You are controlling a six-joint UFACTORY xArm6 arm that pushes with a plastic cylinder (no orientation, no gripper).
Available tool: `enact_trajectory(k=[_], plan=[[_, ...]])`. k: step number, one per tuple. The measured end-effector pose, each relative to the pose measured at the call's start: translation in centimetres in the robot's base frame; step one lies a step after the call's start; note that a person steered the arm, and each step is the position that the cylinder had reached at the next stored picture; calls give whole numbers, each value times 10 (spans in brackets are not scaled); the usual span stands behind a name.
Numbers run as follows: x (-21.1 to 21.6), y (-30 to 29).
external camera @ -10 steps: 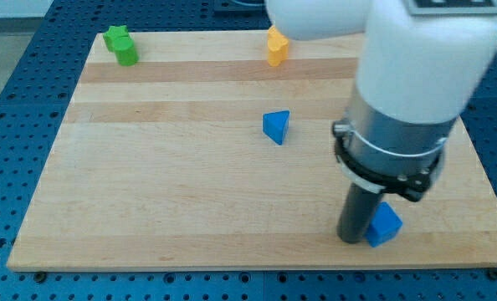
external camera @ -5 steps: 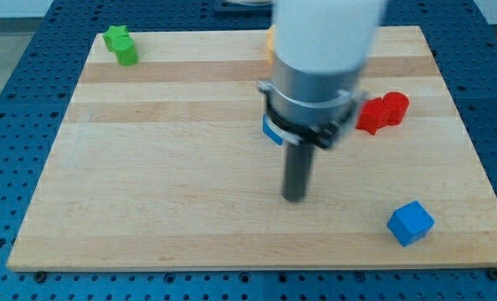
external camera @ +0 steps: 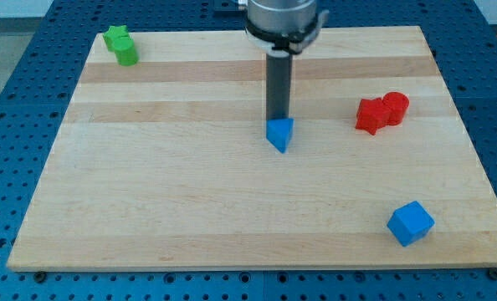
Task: Push the blue triangle into the blue cube
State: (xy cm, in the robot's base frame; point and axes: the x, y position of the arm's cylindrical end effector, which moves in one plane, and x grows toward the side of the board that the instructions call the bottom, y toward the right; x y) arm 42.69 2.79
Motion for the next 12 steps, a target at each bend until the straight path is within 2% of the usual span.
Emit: enact_trajectory(k=[1, 4, 5, 9, 12], plan=[[39, 0], [72, -45], [84, -24], [84, 63], [49, 48]])
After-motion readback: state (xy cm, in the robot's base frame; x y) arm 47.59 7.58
